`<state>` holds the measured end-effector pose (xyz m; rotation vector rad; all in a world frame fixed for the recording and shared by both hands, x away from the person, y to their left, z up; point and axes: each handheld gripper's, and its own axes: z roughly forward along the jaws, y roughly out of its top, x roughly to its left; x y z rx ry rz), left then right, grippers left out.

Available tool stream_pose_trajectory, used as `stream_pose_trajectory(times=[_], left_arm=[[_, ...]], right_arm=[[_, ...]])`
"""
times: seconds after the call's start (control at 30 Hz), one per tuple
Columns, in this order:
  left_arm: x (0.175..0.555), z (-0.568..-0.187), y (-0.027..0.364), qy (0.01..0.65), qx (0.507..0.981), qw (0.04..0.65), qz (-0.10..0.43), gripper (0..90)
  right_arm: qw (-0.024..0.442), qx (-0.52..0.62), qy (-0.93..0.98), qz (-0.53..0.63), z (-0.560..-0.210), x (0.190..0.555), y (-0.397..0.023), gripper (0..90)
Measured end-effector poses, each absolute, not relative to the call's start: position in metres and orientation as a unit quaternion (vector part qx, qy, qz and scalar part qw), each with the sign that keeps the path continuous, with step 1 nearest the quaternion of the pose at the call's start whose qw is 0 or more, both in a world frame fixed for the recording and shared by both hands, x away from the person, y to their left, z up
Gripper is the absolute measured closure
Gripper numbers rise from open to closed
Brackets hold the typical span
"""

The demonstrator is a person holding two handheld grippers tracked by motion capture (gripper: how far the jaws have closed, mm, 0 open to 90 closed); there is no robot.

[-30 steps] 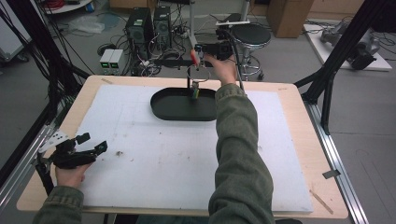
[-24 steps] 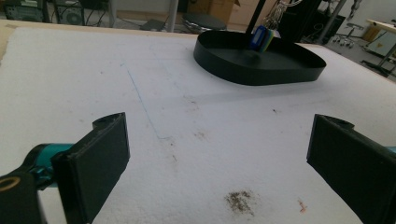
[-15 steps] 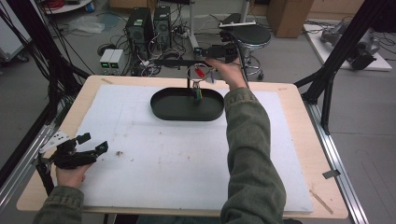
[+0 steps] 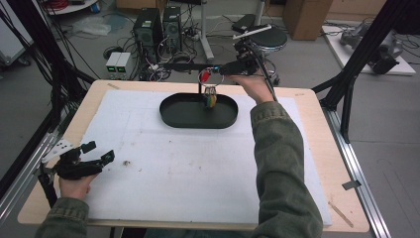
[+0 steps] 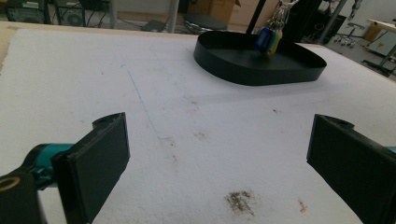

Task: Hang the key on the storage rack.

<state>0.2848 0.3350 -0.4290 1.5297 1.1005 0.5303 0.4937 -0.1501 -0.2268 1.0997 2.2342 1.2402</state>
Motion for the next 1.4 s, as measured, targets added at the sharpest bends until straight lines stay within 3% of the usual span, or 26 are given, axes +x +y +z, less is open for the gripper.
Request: stream_pose_trajectory(times=[0.63, 0.97, 1.4], left_arm=[[0.284, -0.429, 0.334, 0.466, 0.651, 0.557, 0.223, 6.3], [0.283, -0.428, 0.334, 0.464, 0.650, 0.558, 0.225, 6.3], [0.284, -0.429, 0.333, 0.464, 0.650, 0.559, 0.225, 6.3]], right_arm=[[0.189, 0.393, 0.803, 0.405, -0.263, 0.434, -0.180, 0.4], [0.221, 0.408, 0.778, 0.424, -0.270, 0.407, -0.201, 0.4], [0.219, 0.432, 0.759, 0.435, -0.299, 0.387, -0.230, 0.5]])
